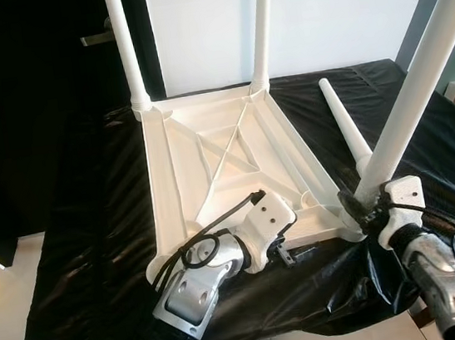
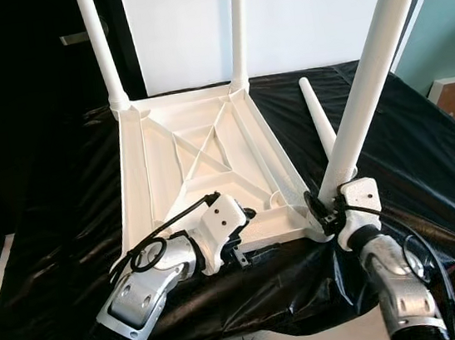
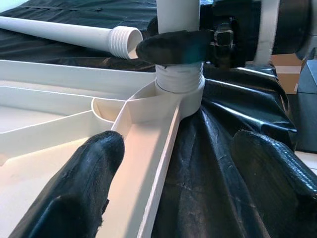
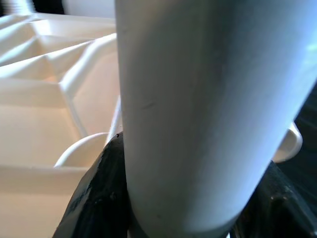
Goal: Building children table
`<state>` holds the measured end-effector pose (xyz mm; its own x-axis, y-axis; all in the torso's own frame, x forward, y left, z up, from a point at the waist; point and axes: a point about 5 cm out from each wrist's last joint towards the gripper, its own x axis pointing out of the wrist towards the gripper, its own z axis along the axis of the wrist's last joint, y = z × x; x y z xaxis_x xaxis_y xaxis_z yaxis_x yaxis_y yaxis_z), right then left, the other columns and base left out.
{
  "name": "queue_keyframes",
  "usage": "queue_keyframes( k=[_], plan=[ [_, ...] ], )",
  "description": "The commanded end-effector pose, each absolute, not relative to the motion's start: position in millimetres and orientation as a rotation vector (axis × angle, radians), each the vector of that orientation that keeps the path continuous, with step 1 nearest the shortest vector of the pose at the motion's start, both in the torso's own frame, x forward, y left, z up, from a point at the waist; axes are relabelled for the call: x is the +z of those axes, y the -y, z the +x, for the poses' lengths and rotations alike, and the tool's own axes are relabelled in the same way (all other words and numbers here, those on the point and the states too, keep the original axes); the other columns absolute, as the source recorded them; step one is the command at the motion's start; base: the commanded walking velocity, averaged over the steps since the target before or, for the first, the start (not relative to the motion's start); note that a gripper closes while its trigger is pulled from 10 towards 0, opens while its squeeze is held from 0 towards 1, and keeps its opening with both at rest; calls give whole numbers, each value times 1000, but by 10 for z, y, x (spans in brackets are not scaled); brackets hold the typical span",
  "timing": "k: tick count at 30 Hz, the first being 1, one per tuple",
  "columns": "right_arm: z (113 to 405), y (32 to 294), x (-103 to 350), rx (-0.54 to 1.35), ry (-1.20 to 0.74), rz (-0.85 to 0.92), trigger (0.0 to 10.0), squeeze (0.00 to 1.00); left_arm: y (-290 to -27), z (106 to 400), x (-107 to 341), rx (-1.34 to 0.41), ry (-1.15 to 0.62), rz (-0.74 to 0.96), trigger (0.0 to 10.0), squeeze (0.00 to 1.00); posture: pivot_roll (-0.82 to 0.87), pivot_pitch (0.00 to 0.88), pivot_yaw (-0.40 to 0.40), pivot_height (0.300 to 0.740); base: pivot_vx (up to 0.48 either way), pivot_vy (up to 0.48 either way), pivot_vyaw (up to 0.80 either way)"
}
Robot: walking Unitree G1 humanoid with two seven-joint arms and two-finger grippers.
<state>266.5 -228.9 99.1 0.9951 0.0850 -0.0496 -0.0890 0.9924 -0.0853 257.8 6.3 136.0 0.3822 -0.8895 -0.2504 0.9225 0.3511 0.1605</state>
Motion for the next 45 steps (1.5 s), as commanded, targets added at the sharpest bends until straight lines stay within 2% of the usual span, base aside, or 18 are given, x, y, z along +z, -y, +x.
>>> queue_keyframes(
  k=[1, 13, 20, 32, 33, 37, 45],
  plan=[
    [2573, 2362, 753, -2, -176, -102, 10000, 0, -57, 2559, 1358, -1177, -113, 308, 10000, 0, -47, 0, -36, 740, 0, 0, 0],
    [2497, 1993, 753, -299, -129, 14, 10000, 0, -50, 2563, 1386, -1175, -98, 317, 10000, 0, -64, 0, -17, 740, 0, 0, 0],
    [2487, 1818, 788, -336, -117, 59, 10000, 0, -56, 2584, 1398, -1173, -88, 329, 10000, 0, -74, 15, 5, 740, 0, 0, 0],
    [2492, 1801, 908, -333, -53, 33, 10000, 0, -70, 2645, 1428, -1160, -59, 346, 10000, 0, -83, 11, 7, 740, 0, 0, 0],
    [2498, 1810, 929, -319, -42, 33, 10000, 1000, -65, 2634, 1430, -1163, -56, 344, 10000, 0, -80, 12, 4, 740, 0, 0, 0],
    [2503, 1825, 965, -300, -27, 33, 10000, 1000, -54, 2617, 1436, -1167, -49, 341, 10000, 0, -77, 12, 2, 740, 0, 0, 0],
    [2433, 1990, 1030, -124, 33, -2, 10000, 1000, -81, 2603, 1421, -1156, -28, 358, 10000, 0, -55, 2, -4, 740, 0, 0, 0]
  ],
)
